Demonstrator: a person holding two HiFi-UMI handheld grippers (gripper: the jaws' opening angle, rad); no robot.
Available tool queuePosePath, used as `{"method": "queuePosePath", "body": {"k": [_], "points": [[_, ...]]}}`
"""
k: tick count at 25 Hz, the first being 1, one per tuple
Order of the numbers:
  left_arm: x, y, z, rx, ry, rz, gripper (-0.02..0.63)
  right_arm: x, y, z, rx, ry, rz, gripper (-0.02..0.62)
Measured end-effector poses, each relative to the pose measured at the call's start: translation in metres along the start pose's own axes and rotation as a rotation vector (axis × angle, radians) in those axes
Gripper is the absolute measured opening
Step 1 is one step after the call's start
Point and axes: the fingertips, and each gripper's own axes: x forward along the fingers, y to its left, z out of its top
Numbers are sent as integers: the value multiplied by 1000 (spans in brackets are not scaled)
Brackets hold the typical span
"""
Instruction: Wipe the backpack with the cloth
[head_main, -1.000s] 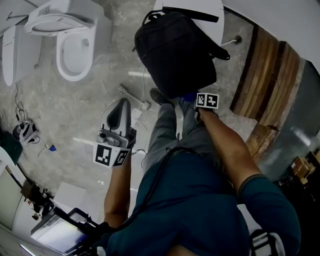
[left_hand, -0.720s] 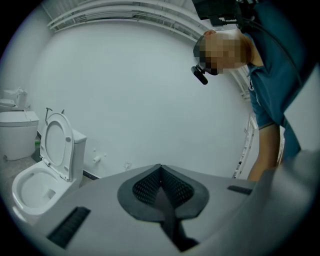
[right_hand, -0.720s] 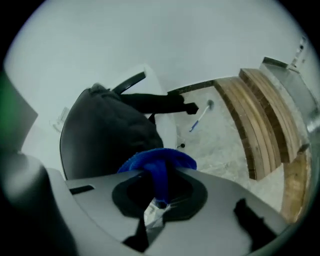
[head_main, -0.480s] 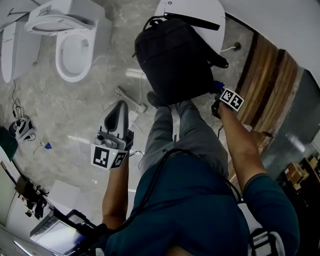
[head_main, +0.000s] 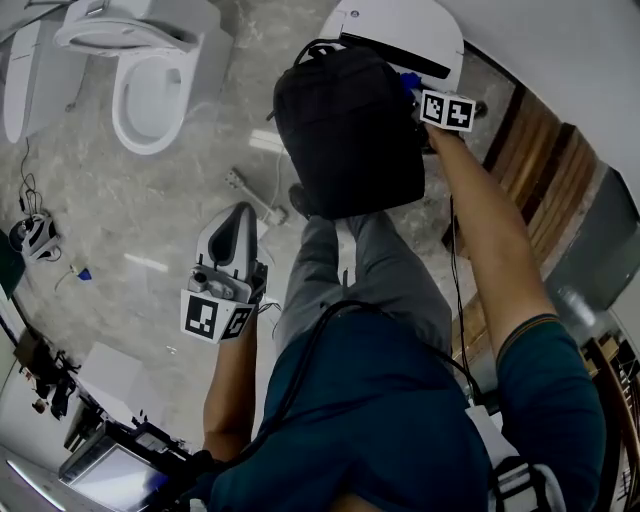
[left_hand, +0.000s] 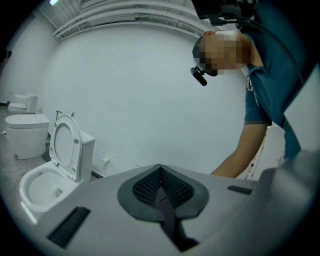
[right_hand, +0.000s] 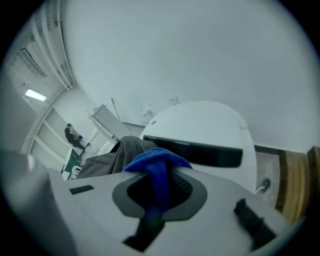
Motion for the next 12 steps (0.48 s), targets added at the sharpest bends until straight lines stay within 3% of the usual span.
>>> {"method": "queuePosePath", "body": {"k": [3, 5, 9, 12], "points": [[6, 1, -4, -4, 3, 14, 5, 14, 7, 21, -10, 60, 62, 26], [11, -2, 0, -4, 2, 10, 5, 3, 3, -1, -8, 131, 87, 26], [20, -6, 7, -6, -9, -7, 5, -56, -14, -135, 47, 329, 83, 26], [27, -8, 8, -4, -7, -22, 5, -113, -21, -231, 225, 375, 45, 26]]}}
